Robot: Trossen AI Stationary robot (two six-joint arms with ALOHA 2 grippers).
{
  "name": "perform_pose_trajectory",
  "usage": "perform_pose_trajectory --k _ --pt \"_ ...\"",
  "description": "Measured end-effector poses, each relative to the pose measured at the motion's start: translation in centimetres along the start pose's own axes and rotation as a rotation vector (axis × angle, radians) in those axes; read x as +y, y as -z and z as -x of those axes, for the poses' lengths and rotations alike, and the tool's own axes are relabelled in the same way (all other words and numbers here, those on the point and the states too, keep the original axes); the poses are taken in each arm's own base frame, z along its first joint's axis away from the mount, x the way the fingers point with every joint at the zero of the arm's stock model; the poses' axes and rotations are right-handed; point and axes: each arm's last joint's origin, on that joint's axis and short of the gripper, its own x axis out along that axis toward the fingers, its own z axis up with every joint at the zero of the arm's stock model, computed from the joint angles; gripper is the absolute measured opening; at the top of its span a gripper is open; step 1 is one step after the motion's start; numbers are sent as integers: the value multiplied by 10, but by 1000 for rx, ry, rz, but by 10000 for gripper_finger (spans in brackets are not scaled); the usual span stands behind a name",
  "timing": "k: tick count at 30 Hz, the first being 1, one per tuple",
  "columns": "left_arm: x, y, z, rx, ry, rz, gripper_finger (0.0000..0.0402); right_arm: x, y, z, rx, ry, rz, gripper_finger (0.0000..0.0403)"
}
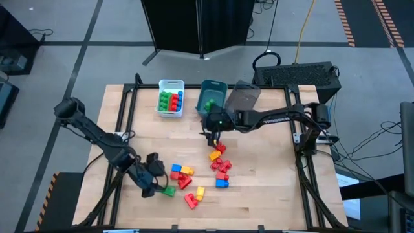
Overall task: Sort blocks by size
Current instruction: Put the 2 studs green game piece into the blue bin
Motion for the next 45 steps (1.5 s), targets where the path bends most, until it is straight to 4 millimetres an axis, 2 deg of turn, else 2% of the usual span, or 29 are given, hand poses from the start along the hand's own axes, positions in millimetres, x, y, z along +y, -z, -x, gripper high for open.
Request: perform_pose_trajectory --k 10,18,23,33,39,45 --pt "-10 11 -50 123 -34 -192 283 24 -2 2 -4 -50 14 249" --pt "-13 18 -75 195 -11 -207 283 36 -2 3 2 -74 7 249" --pt "-12 20 -79 207 -25 -195 254 45 -2 4 0 -86 18 249" --pt "-12 18 -79 170 -53 -112 120 67 -3 8 -1 -128 48 249" --pt "-9 12 -76 112 -71 -25 119 87 -2 12 -5 -47 202 249" --pt "-7 -2 -68 25 -32 20 129 113 -2 19 -28 -104 387 249"
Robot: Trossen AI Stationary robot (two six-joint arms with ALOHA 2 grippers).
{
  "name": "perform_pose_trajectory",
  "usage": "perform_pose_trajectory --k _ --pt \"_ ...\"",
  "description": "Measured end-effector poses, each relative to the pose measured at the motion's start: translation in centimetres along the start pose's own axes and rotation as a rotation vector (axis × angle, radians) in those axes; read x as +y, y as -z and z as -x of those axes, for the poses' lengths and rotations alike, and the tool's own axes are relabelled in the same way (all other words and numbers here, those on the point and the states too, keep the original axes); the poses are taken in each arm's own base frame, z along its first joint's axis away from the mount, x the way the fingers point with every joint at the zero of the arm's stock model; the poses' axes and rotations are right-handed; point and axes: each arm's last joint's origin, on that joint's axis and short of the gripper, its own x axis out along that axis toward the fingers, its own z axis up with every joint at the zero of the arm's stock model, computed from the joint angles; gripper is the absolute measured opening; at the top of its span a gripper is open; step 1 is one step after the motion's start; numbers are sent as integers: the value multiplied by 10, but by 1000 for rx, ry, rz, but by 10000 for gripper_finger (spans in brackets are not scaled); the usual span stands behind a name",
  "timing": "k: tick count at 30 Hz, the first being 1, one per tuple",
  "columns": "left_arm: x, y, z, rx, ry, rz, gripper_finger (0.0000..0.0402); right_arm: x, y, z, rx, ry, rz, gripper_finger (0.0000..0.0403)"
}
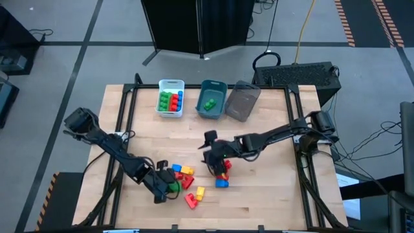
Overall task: Sort blocks by size
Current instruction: Put the 2 studs green game piece into the blue bin
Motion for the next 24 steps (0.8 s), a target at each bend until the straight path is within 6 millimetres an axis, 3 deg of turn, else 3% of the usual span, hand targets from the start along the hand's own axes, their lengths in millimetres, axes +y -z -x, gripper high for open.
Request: perform_pose_trajectory --k 12,24 --pt "23 -36 28 -178 45 107 127 34 -11 8 -49 -63 264 249" --pt "67 -76 32 -308 136 143 127 37 -19 9 -127 -29 472 249"
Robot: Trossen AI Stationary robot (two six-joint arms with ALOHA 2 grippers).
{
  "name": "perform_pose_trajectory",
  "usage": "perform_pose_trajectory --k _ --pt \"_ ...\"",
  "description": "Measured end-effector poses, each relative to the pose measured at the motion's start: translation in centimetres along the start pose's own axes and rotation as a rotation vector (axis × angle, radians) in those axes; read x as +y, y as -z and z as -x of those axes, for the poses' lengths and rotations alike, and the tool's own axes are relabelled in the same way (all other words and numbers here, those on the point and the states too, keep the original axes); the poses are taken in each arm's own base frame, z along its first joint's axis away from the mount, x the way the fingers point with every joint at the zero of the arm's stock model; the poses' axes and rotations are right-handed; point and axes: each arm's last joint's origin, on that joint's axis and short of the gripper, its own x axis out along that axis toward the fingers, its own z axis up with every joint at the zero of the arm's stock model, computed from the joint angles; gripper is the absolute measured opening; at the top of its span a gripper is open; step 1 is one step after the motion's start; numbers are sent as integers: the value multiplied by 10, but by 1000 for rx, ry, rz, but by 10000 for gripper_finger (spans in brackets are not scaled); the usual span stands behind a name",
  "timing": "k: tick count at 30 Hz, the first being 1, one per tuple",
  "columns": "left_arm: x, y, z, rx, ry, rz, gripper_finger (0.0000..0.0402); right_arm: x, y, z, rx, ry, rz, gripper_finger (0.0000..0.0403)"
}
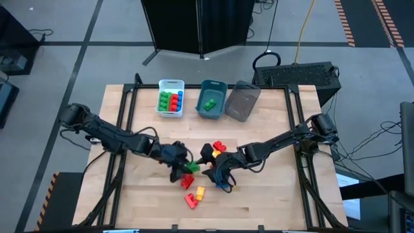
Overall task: Sort blocks by size
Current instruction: Put the 2 studs green game piece into the blue bin
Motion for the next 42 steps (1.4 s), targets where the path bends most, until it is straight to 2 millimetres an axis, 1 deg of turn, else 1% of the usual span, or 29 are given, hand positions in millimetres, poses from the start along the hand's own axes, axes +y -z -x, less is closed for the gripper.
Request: perform_pose_trajectory --k 8,13,18,21,27,29,34,38,42 --pt "15 -16 1 -50 59 -4 127 -8 7 -2 15 19 14 249" --pt "21 -22 2 -72 70 -12 127 -14 11 -3 15 40 2 249" --pt "28 -25 3 -81 53 -6 127 -17 9 -3 -9 65 -4 246" --pt "29 -26 3 -84 48 -12 127 -17 10 -3 -7 63 -4 230" --pt "29 -28 3 -96 81 -15 127 -19 14 -3 11 53 -7 180" --pt "28 -28 3 -89 113 -17 127 -19 13 -3 4 53 -7 169" --pt "28 -28 3 -89 118 -17 128 -19 14 -3 6 51 -5 147" --pt "28 -29 3 -94 115 -16 142 -19 14 -3 11 54 -3 128" --pt "27 -29 3 -102 115 -21 164 -19 14 -3 13 54 -6 123"
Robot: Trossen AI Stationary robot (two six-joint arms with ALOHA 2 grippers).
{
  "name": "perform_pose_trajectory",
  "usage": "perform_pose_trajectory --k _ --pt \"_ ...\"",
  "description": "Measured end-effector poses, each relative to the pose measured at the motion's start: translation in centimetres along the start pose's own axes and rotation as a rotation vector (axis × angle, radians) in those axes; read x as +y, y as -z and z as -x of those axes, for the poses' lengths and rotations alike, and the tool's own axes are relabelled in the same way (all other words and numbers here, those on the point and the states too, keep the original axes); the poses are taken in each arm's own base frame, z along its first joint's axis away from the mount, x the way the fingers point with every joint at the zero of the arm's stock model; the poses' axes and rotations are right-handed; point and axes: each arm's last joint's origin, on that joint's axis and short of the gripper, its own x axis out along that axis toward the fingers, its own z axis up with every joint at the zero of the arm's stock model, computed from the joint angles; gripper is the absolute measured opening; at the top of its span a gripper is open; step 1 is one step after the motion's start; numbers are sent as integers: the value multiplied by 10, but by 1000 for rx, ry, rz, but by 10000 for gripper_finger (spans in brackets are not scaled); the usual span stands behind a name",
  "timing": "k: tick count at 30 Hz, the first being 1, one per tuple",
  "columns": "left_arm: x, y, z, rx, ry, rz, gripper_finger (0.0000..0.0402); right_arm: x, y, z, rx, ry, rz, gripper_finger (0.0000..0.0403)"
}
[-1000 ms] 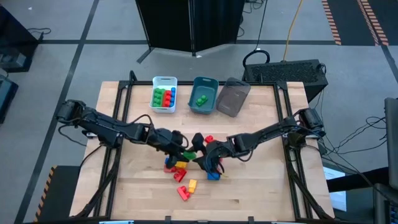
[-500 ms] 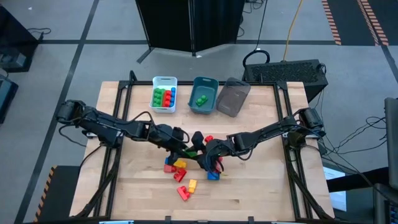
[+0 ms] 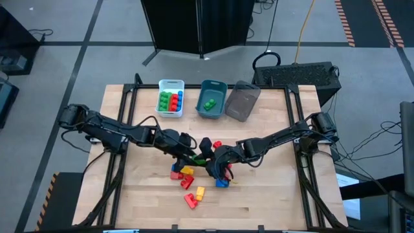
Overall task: Sort blocks by size
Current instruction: Put the 2 studs green game piece into the blue bin
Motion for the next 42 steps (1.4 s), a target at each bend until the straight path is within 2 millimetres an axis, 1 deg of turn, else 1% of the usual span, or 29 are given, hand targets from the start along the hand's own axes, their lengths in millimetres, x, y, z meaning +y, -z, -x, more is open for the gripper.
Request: perform_pose_trajectory --k 3,6,11,15,19,22,24,27,30,32,35,38,42 --pt "0 0 0 -4 -4 -7 175 0 0 0 3 1 -2 124" --pt "0 -1 0 -10 -4 -28 178 0 0 0 4 2 -2 125" --pt "0 -1 0 -8 -5 -27 163 0 0 0 7 6 -2 125" --pt "0 -1 3 -12 -16 -27 158 -1 2 0 52 45 11 125" --pt "-3 -4 15 -26 -31 -58 158 -7 6 -1 80 72 14 125" --pt "-7 -8 30 -51 -58 -101 168 -12 9 0 86 87 6 125" --pt "-9 -10 42 -76 -91 -122 180 -14 14 -1 117 96 -1 125" --pt "-17 -16 58 -134 -83 -156 203 -15 30 -6 212 102 -3 125" --pt "-17 -18 69 -173 -118 -173 228 -26 34 -3 243 157 -20 125" --pt "-19 -20 78 -209 -148 -175 241 -33 42 -3 280 177 -30 125" --pt "-17 -21 87 -264 -259 -138 250 -45 62 -5 343 198 -51 125" --pt "-15 -20 91 -279 -358 -149 250 -64 82 -3 375 240 -96 125" --pt "-9 -16 92 -251 -472 -154 250 -90 123 1 444 285 -253 125"
